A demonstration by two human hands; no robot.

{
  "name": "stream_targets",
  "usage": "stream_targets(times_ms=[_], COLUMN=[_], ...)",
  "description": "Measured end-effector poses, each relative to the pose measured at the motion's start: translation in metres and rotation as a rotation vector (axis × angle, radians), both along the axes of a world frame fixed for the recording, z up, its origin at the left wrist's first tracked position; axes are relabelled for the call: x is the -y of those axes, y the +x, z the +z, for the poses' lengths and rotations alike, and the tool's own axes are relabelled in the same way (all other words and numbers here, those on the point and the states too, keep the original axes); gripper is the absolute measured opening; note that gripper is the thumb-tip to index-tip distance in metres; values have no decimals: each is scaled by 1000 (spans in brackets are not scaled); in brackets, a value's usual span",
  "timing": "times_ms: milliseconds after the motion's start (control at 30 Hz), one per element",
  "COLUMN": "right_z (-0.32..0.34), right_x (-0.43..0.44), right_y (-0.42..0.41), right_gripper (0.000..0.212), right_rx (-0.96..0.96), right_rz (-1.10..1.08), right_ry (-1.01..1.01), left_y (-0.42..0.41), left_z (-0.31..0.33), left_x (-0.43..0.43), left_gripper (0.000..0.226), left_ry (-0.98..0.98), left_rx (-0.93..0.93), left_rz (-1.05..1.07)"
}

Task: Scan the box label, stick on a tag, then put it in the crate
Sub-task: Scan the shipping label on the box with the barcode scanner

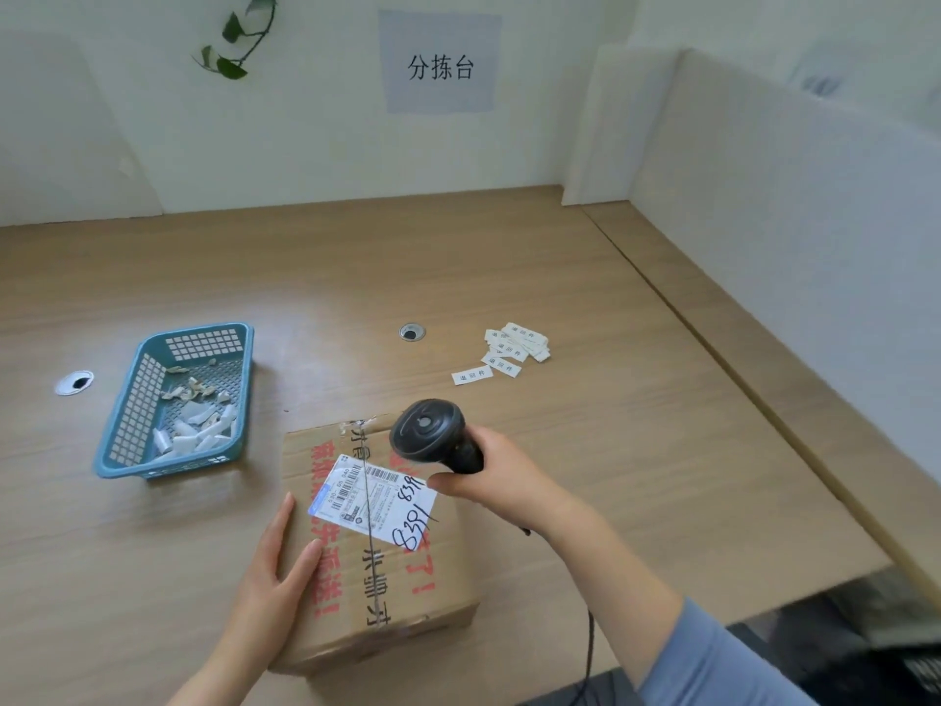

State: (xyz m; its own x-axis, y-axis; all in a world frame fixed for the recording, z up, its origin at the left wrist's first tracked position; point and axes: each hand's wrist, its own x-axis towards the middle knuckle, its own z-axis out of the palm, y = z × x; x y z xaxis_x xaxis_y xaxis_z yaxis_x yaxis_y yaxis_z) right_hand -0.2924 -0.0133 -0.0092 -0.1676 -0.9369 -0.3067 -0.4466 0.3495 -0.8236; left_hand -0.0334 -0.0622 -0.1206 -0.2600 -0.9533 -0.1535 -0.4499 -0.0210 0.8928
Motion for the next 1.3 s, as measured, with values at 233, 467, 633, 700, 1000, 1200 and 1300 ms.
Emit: stream_targets(times_ms=[233, 467, 633, 700, 1000, 1200, 1300], right_z=[-2, -10, -16, -22, -71, -123, -141], right_x=[-6, -7, -10, -13, -23, -27, -28], right_y=[-9, -14, -21, -29, -90, -126, -135], right_gripper=[44, 37, 38, 37, 37, 47, 52], right_rx=[-51, -71, -51, -35, -143, -300, -344], right_rz=[-50, -83, -153, -216, -456, -601, -629], right_ry=[4, 8, 22, 32, 64, 71, 106], left_y=[-2, -6, -6, -7, -13, -14, -14], left_z=[-6, 0, 2, 4, 12, 12, 11], left_x=[4, 2, 1, 0, -2, -1, -1], left_gripper=[65, 64, 65, 65, 65, 66, 60], left_ry=[0, 17, 16, 18, 42, 55, 59], left_rx=[21, 19, 40, 46, 45, 71, 66], left_rz=[2, -1, 6, 11, 35, 49, 61])
